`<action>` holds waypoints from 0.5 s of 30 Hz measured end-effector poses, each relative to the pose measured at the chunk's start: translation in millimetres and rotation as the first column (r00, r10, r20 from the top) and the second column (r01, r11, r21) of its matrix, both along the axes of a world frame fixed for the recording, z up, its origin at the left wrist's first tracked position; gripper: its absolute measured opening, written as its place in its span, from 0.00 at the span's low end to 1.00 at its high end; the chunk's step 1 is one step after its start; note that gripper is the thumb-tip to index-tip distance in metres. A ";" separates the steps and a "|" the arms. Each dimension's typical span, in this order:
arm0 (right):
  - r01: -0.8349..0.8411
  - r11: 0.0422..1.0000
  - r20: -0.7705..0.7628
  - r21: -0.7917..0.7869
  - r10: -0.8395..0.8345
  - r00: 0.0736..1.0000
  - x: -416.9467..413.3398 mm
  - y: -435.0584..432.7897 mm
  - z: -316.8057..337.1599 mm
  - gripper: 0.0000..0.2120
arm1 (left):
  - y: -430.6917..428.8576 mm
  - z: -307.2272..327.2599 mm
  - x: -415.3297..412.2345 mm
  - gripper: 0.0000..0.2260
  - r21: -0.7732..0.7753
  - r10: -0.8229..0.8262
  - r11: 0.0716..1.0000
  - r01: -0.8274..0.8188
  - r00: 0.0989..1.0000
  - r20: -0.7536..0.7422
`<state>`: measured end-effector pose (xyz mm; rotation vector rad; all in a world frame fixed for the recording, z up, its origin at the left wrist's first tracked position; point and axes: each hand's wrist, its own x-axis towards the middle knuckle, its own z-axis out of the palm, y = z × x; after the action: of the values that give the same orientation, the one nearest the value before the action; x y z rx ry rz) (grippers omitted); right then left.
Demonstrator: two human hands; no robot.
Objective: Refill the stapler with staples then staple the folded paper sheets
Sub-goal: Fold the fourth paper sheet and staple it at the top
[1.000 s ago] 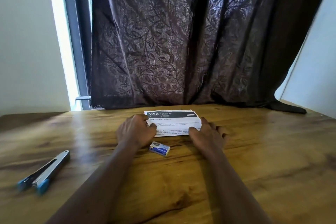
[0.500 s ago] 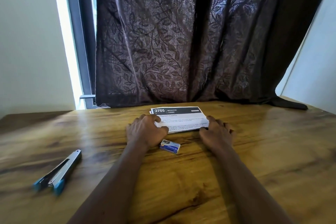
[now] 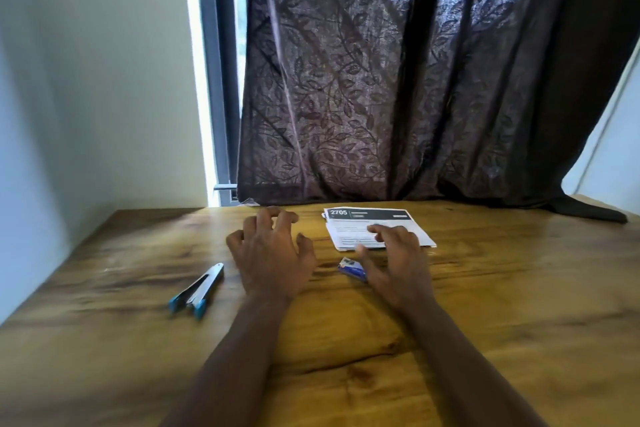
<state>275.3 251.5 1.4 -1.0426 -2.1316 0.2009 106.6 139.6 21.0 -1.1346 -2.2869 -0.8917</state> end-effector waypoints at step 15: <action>0.026 0.997 0.329 -0.066 -0.003 0.944 -0.9 -13.5 -4.0 0.20 | -103.9 -3.0 -47.5 0.20 -0.391 0.376 0.879 -0.273 0.901 0.215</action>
<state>274.3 238.0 -2.7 -1.2008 -2.4286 0.0985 59.1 35.8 18.0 -0.7380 -2.8548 -0.5509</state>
